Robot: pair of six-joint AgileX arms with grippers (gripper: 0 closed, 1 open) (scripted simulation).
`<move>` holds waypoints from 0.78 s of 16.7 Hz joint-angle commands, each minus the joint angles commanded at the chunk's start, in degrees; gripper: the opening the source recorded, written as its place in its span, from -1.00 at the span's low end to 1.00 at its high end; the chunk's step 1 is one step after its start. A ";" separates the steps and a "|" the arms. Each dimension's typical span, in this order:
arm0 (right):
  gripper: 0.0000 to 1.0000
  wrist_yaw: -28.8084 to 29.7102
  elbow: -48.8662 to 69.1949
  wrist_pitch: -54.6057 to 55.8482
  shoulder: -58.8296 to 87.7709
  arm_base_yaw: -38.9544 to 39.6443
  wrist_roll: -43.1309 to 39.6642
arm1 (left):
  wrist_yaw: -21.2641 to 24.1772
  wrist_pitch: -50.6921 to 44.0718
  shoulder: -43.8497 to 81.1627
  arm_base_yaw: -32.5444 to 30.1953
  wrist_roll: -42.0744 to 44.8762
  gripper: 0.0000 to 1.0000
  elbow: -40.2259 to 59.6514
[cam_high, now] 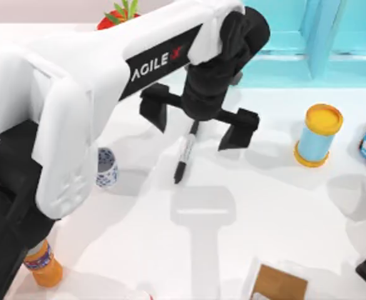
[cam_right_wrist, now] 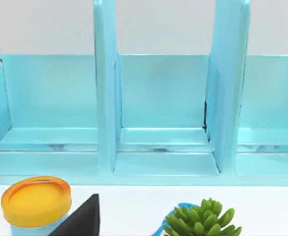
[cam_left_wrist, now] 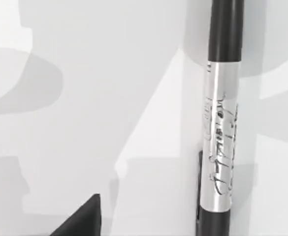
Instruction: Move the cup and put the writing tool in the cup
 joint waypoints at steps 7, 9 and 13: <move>1.00 0.00 0.00 0.00 0.00 0.00 0.00 | 0.08 13.46 2.82 1.43 1.48 1.00 -10.33; 1.00 0.00 0.00 0.00 0.00 0.00 0.00 | 0.09 14.09 2.97 1.50 1.55 1.00 -10.84; 1.00 0.00 0.00 0.00 0.00 0.00 0.00 | 0.09 14.09 2.97 1.50 1.55 0.85 -10.84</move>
